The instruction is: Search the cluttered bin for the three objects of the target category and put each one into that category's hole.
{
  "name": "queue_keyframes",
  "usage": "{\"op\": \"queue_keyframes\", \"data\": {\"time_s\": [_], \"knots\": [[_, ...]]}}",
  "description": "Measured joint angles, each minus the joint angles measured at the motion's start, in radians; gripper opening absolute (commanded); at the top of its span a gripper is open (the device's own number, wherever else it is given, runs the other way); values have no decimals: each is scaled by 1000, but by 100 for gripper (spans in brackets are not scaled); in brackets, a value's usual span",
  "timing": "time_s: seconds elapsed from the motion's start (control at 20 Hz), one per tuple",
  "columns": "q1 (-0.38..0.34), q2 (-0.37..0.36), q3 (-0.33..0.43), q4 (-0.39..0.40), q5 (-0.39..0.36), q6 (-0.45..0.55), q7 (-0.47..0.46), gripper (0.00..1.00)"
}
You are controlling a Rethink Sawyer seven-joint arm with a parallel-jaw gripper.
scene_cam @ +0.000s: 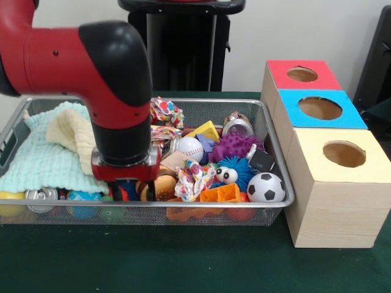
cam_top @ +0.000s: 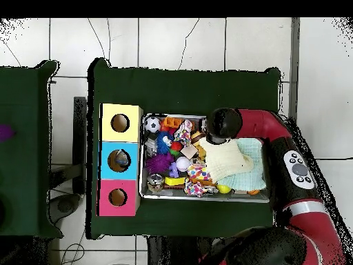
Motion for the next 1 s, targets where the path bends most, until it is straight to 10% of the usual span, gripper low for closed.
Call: {"op": "queue_keyframes", "data": {"time_s": [1.0], "knots": [[-23, -179, -2, 197, 34, 49, 0, 100]]}}
